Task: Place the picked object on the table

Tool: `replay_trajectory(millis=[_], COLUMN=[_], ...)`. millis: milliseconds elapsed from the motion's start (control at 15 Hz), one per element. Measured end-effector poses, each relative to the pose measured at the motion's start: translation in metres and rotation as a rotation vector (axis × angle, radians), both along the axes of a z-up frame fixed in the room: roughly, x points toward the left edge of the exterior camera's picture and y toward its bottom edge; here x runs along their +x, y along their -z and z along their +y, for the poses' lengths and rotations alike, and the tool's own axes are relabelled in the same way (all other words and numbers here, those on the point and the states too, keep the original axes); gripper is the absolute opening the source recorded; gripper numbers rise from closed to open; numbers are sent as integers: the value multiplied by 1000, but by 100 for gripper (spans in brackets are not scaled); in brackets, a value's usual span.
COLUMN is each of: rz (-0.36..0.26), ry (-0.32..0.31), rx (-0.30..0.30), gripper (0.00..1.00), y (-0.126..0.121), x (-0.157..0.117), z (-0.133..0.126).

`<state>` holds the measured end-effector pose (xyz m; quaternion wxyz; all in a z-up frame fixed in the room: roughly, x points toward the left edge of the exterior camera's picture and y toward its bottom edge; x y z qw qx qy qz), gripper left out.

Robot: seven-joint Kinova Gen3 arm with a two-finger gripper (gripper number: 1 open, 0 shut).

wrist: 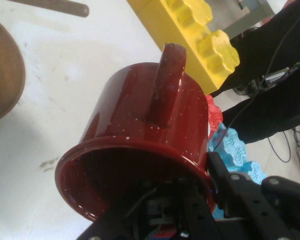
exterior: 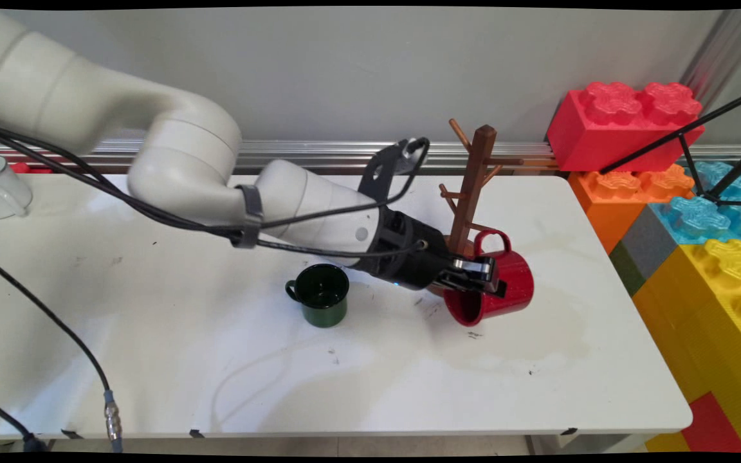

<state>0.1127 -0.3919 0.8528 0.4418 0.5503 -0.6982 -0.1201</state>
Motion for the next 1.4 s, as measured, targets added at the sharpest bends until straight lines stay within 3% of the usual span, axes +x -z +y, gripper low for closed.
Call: replay_trajectory(millis=[267, 733, 1400], rz=[-35, -142, -344], ry=[-48, -41, -116], rx=[53, 129, 248], gripper=[0, 0, 0], y=[-14, -53, -104], x=[4, 8, 6], z=[3, -2, -26])
